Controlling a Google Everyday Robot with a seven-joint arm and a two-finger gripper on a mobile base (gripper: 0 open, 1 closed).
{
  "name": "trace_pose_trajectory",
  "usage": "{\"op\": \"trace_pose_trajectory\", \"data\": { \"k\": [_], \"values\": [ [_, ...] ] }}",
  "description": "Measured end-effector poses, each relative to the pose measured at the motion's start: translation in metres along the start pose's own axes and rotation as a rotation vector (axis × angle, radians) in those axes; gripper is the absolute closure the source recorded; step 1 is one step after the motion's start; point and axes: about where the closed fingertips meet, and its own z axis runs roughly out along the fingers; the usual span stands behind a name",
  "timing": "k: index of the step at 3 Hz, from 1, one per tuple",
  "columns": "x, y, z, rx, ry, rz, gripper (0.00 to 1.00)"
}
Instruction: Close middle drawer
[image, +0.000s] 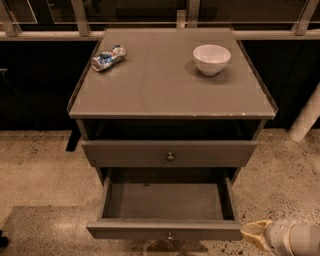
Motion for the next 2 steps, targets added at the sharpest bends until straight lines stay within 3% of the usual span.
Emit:
{"op": "trace_pose_trajectory", "data": {
  "k": [1,2],
  "values": [
    [0.018,0.000,0.016,-0.016,-0.010,0.015,1.00],
    [0.046,0.000,0.052,-0.026,-0.016,0.068,1.00]
  ]
}}
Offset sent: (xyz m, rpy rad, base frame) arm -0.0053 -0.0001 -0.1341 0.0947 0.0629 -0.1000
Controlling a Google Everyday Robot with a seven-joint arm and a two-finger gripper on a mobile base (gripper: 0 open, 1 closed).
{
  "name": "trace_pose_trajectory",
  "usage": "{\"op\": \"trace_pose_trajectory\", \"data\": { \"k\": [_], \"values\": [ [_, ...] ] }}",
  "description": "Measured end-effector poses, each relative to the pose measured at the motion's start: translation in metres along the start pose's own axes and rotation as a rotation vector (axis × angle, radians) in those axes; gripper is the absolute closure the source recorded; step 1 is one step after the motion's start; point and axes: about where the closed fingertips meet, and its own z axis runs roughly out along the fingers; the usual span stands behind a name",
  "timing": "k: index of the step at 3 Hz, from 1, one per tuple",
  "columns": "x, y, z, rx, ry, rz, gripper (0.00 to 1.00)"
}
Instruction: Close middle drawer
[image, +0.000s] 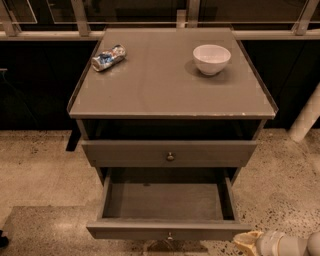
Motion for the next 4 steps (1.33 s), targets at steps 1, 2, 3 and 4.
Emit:
{"op": "trace_pose_trajectory", "data": {
  "k": [1,2,3,4],
  "values": [
    [0.015,-0.015,0.028,0.044,-0.020,0.024,1.00],
    [0.021,-0.033,0.052,0.082,-0.035,0.039,1.00],
    [0.016,-0.043,0.065,0.093,-0.049,0.027,1.00],
    [-0.001,-0.063,0.084,0.107,-0.074,0.001,1.00]
  ]
}}
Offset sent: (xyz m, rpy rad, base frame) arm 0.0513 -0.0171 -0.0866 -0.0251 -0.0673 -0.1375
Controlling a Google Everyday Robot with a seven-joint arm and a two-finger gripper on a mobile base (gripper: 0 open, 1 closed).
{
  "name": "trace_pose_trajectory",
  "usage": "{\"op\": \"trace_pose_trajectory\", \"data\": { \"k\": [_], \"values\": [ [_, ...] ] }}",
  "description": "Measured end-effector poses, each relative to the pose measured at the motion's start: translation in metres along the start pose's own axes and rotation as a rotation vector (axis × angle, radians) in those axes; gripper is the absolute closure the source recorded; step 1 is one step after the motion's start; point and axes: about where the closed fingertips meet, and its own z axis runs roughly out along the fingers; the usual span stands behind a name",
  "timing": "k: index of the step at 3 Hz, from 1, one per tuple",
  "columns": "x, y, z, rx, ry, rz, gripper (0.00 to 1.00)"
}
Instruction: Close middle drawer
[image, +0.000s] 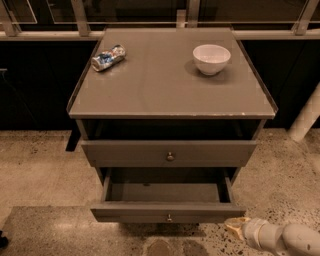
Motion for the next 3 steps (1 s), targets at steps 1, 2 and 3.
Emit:
{"op": "trace_pose_trajectory", "data": {
  "k": [1,2,3],
  "values": [
    [0.000,0.000,0.000,0.000,0.000,0.000,1.00],
    [-0.020,-0.012,0.009,0.037,-0.036,-0.021,1.00],
    [-0.032,-0.018,0.017,0.046,-0.060,-0.028,1.00]
  ]
}}
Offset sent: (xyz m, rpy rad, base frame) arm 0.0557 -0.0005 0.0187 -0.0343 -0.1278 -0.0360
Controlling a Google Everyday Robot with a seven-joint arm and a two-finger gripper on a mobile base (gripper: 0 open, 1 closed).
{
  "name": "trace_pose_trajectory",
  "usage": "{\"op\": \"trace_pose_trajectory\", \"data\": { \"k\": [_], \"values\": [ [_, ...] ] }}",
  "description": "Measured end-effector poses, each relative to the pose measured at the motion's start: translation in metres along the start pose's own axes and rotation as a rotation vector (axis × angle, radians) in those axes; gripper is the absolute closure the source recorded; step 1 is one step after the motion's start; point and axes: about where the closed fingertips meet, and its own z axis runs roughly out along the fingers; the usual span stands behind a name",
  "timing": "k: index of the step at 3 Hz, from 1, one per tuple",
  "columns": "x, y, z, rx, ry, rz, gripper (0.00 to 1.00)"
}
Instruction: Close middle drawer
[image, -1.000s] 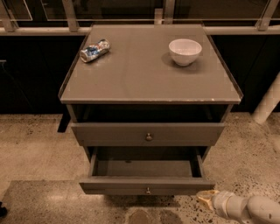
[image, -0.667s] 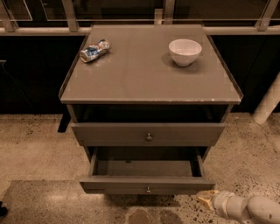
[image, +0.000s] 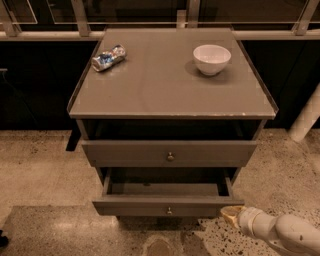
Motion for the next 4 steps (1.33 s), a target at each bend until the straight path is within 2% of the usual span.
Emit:
{"op": "trace_pose_trajectory", "data": {
  "k": [2,4],
  "values": [
    [-0.019,-0.002,0.039,-0.026,-0.046,0.017,1.00],
    [-0.021,0.004,0.077,-0.062,-0.033,0.011,1.00]
  ]
}}
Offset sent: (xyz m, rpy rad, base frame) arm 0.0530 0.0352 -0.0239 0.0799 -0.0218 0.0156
